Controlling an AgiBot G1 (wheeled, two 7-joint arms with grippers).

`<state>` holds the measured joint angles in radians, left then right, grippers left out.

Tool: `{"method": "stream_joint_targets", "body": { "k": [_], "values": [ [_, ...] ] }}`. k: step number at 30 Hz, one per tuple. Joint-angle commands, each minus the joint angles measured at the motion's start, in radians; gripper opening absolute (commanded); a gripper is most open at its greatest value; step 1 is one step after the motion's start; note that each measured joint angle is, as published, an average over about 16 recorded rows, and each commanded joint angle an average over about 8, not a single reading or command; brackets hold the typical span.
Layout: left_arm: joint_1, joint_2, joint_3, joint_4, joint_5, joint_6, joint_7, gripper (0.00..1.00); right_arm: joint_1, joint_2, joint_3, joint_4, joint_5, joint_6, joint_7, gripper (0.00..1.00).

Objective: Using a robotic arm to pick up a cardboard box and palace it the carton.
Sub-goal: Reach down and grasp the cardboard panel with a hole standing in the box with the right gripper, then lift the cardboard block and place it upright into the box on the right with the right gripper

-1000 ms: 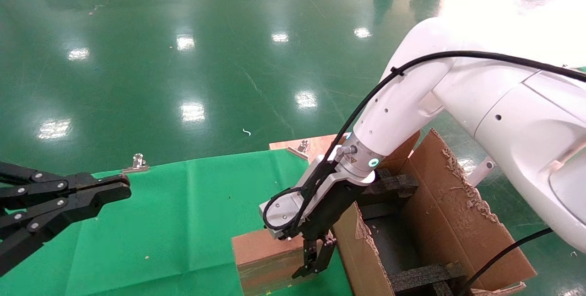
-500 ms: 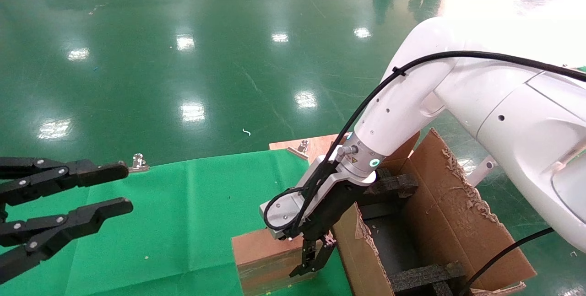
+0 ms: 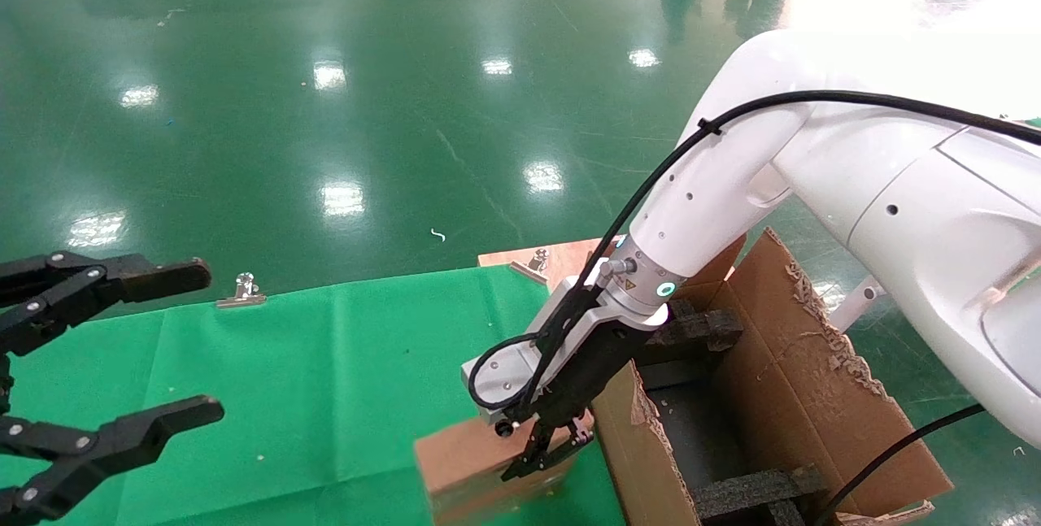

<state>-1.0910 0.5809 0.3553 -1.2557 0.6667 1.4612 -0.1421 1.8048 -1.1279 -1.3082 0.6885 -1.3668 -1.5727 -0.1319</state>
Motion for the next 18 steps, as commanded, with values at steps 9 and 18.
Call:
{"method": "stream_joint_targets", "body": {
  "k": [9,18],
  "values": [
    [0.000,0.000,0.000,0.000,0.000,0.000,0.000,1.00,0.029,0.012,0.002,0.004,0.010,0.001,0.003,0.00],
    [0.000,0.000,0.000,0.000,0.000,0.000,0.000,1.00,0.189,0.061,-0.004,0.019,0.059,-0.011,0.015,0.00]
  ]
}}
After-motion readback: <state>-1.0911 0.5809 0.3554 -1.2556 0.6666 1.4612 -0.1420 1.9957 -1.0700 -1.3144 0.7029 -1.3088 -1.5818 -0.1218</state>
